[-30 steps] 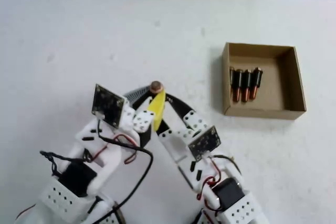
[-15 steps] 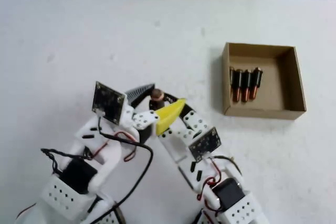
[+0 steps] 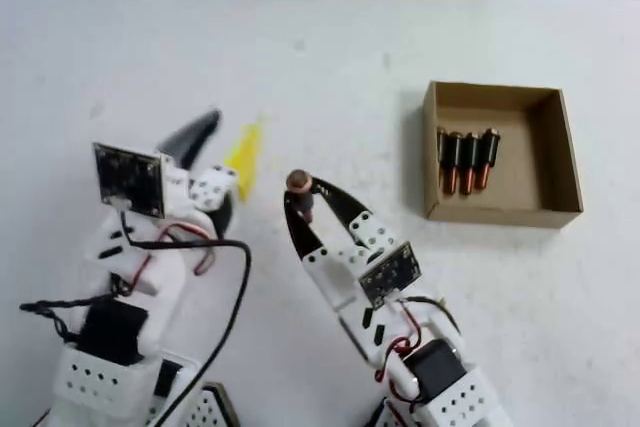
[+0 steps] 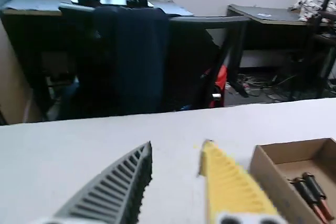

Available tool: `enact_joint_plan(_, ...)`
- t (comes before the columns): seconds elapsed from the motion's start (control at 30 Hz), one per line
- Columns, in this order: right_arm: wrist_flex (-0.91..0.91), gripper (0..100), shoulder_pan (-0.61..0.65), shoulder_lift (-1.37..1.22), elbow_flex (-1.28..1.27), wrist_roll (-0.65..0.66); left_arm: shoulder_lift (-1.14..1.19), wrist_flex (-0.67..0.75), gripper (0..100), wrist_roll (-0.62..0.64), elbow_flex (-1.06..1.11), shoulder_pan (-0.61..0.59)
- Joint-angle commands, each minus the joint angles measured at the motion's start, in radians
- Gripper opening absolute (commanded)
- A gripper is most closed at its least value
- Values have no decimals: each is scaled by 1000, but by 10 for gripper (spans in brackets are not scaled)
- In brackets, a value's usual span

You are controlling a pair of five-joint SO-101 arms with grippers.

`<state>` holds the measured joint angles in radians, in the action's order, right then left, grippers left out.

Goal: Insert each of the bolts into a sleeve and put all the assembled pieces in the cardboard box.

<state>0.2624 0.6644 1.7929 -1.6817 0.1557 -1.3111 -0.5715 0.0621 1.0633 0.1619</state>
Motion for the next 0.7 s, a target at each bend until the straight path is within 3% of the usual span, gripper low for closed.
enact_joint_plan(0.0,-1,17,-12,13,-9,14,-7,20,62,-149,-52,-74)
enact_joint_plan(0.23,27,17,-12,13,-9,14,-231,-3,24,-161,40,-240)
enact_joint_plan(0.47,30,17,-12,13,-9,14,-529,-161,22,-164,184,-259)
enact_joint_plan(0.67,56,17,-12,13,-9,14,-513,-218,22,-164,207,-285)
